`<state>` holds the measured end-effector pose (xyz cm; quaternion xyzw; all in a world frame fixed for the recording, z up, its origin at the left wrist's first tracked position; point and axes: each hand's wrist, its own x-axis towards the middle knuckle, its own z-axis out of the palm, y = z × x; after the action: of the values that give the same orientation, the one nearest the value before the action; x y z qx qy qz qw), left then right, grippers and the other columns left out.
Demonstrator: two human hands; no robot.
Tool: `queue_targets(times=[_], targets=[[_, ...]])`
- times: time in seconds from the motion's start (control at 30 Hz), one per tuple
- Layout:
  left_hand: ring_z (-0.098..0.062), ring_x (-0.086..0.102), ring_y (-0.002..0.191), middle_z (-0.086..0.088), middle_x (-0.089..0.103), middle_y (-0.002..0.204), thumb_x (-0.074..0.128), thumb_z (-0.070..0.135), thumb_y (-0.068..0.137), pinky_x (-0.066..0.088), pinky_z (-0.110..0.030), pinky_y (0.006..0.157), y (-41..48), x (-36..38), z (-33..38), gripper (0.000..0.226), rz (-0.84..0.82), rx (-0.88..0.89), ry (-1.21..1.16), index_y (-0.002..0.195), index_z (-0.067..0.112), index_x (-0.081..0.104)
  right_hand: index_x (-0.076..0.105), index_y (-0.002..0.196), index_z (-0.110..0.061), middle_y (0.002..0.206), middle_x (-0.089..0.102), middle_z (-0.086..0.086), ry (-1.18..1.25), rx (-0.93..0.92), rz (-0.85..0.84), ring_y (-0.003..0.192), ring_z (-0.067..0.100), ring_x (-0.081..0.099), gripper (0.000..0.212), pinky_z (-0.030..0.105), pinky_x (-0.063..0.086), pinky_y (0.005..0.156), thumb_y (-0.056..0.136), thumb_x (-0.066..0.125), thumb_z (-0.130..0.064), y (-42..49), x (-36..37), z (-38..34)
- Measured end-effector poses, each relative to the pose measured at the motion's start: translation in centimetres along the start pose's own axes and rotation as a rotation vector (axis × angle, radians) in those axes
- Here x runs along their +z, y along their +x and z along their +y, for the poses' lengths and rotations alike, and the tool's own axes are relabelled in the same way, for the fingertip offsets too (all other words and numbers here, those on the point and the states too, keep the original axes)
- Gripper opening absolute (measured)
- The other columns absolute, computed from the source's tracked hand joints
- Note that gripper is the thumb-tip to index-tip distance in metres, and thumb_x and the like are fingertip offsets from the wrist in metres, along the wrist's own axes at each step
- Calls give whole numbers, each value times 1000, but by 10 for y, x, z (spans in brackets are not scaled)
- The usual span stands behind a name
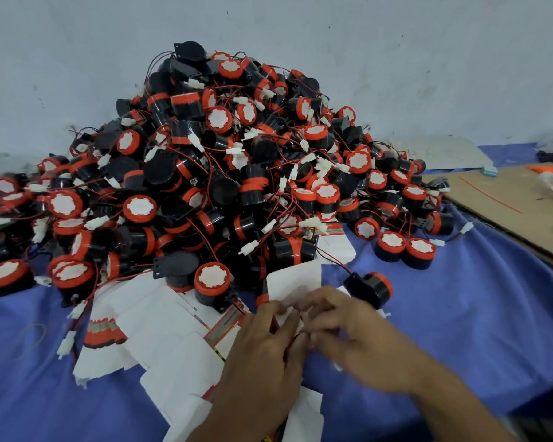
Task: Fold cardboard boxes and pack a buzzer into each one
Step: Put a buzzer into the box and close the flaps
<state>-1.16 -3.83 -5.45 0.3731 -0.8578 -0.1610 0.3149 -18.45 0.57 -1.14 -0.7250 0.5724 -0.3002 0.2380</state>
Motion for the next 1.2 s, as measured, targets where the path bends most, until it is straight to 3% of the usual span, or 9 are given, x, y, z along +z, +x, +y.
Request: queue_targets(times=[0.17, 0.3, 0.5, 0.6, 0.7, 0.8, 0.9, 1.1, 1.2], targets=[[-2, 40, 116, 11, 47, 128, 27, 52, 95, 27, 0, 93, 4, -5, 3, 60, -22, -111, -110, 131, 19, 63, 74, 97, -23, 94, 71, -9, 184, 363, 570, 83, 6, 67, 23, 13, 50, 65, 100, 57, -7, -6, -29, 29], [-5, 49, 110, 14, 54, 116, 52, 34, 99, 43, -15, 92, 9, -5, -3, 32, 38, -161, -158, 116, 16, 72, 75, 94, -9, 75, 71, 9, 563, 421, 388, 67, 14, 66, 18, 20, 52, 61, 100, 59, -8, -3, -20, 35], [-4, 52, 109, 19, 56, 112, 60, 26, 98, 49, -28, 89, 12, -3, -5, 21, 48, -188, -182, 110, 21, 76, 72, 88, -21, 88, 71, 3, 361, 376, 219, 76, 17, 67, 4, 27, 57, 68, 90, 75, -19, 7, 1, 30], [-4, 54, 106, 19, 58, 110, 62, 20, 97, 48, -24, 87, 15, -3, -5, 17, 60, -192, -213, 106, 22, 77, 51, 116, -43, 102, 62, -11, 392, 367, 260, 65, 9, 61, 46, 23, 54, 58, 89, 77, -15, 13, 8, 28], [-5, 58, 94, 17, 60, 98, 72, 14, 87, 46, -13, 76, 15, -5, -4, 30, 152, -300, -346, 100, 40, 62, 46, 124, -61, 77, 58, -4, 419, 238, 155, 52, 15, 46, 62, 24, 43, 51, 94, 70, -12, 11, 5, 31], [-5, 60, 85, 14, 58, 95, 79, 13, 81, 49, -13, 69, 15, -6, -6, 61, 147, -350, -487, 111, 53, 44, 66, 111, -32, 73, 57, 4, 395, 164, 165, 61, 36, 45, 34, 46, 44, 58, 93, 69, -4, 11, 5, 35], [-4, 63, 93, 19, 62, 101, 78, 4, 80, 55, -24, 77, 17, -11, -9, 50, 59, -199, -415, 107, 44, 64, 73, 95, -8, 108, 67, -11, 388, 118, 198, 92, 48, 59, 21, 56, 53, 79, 84, 73, 10, 10, 5, 36], [17, 38, 122, 37, 44, 130, 73, 39, 84, 23, 4, 94, 10, -16, -17, 36, -58, -88, -204, 119, 35, 68, 71, 119, -42, 136, 54, -29, 260, 42, -21, 127, 1, 54, 39, 19, 48, 101, 82, 82, -36, 1, -14, 44], [15, 31, 126, 38, 34, 135, 67, 52, 88, 19, 0, 99, 7, -15, -17, 40, -120, -83, -189, 125, 41, 59, 66, 127, -46, 140, 50, -32, 217, 16, -54, 132, -6, 47, 44, 14, 44, 103, 85, 78, -41, 0, -16, 43]])
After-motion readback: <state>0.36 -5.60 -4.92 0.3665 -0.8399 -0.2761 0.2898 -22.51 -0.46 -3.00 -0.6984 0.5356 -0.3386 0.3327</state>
